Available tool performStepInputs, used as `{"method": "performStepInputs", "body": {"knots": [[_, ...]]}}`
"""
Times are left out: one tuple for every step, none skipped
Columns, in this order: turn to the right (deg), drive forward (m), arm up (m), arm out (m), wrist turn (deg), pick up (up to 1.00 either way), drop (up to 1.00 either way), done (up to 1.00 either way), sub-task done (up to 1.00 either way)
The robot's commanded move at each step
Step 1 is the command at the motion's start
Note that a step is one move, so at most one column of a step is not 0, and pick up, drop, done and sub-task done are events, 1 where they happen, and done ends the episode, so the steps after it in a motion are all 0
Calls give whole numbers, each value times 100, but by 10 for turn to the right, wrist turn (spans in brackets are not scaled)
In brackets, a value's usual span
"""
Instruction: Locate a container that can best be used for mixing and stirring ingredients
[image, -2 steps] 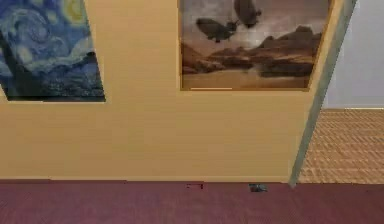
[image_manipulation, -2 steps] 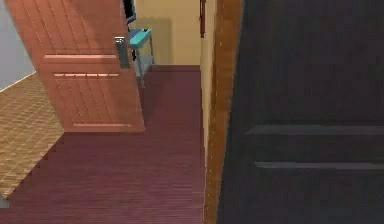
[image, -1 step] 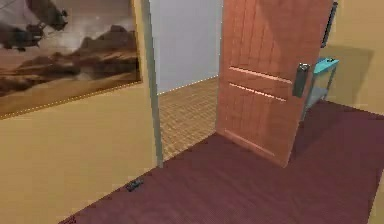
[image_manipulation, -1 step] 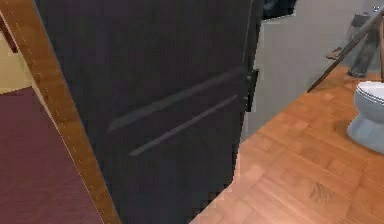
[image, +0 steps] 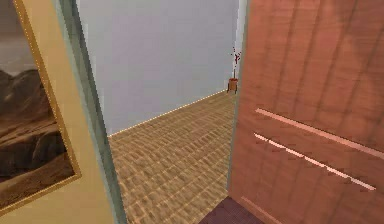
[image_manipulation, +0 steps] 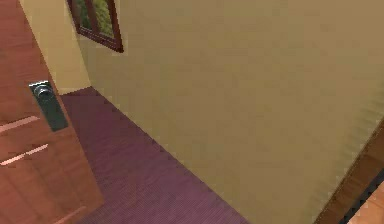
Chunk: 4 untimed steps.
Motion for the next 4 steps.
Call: {"method": "performStepInputs", "body": {"knots": [[30, 0, 0, 0, 0, 0, 0, 0, 0], [0, 70, 0, 0, 0, 0, 0, 0, 0], [-450, 0, 0, 0, 0, 0, 0, 0, 0], [0, 30, 0, 0, 0, 0, 0, 0, 0]]}}
